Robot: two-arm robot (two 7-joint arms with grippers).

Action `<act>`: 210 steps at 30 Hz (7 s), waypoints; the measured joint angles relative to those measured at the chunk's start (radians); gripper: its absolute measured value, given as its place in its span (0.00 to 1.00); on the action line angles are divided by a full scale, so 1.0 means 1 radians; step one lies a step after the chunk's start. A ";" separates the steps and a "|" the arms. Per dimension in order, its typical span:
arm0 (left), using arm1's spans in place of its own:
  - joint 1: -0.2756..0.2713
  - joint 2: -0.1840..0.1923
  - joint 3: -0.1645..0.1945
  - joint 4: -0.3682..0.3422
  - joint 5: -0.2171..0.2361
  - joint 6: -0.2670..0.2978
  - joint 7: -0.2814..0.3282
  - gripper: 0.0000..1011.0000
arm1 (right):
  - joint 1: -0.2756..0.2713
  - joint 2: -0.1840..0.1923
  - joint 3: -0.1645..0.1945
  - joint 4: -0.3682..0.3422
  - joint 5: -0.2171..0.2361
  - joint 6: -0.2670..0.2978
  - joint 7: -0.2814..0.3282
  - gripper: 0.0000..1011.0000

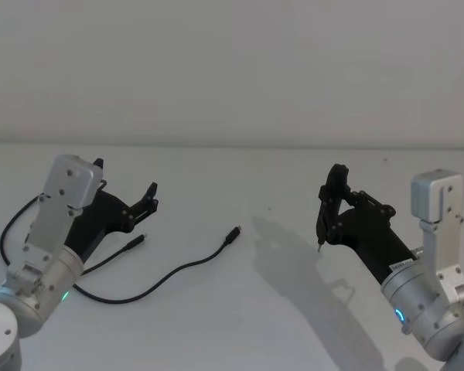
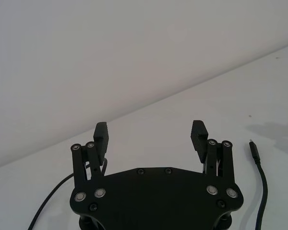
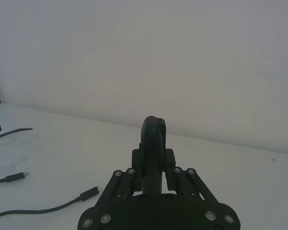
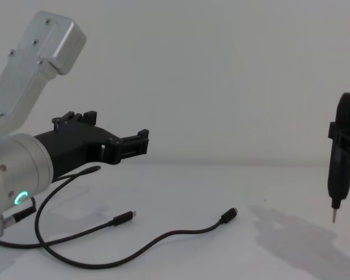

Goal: Pick up the data cable with the one hand.

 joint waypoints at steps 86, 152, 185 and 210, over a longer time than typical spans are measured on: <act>-0.131 0.134 0.083 0.081 -0.228 0.192 -0.552 0.99 | 0.156 -0.116 -0.088 0.127 -0.094 -0.027 0.038 0.27; -0.263 0.106 0.204 0.185 -0.211 0.333 -0.578 0.99 | 0.307 -0.216 -0.064 0.392 -0.069 -0.097 0.180 0.27; -0.264 0.107 0.206 0.184 -0.211 0.333 -0.577 0.13 | 0.284 -0.202 -0.032 0.407 -0.036 -0.091 0.187 0.27; -0.264 0.107 0.206 0.184 -0.210 0.333 -0.577 0.03 | 0.294 -0.204 -0.056 0.416 -0.016 -0.103 0.208 0.27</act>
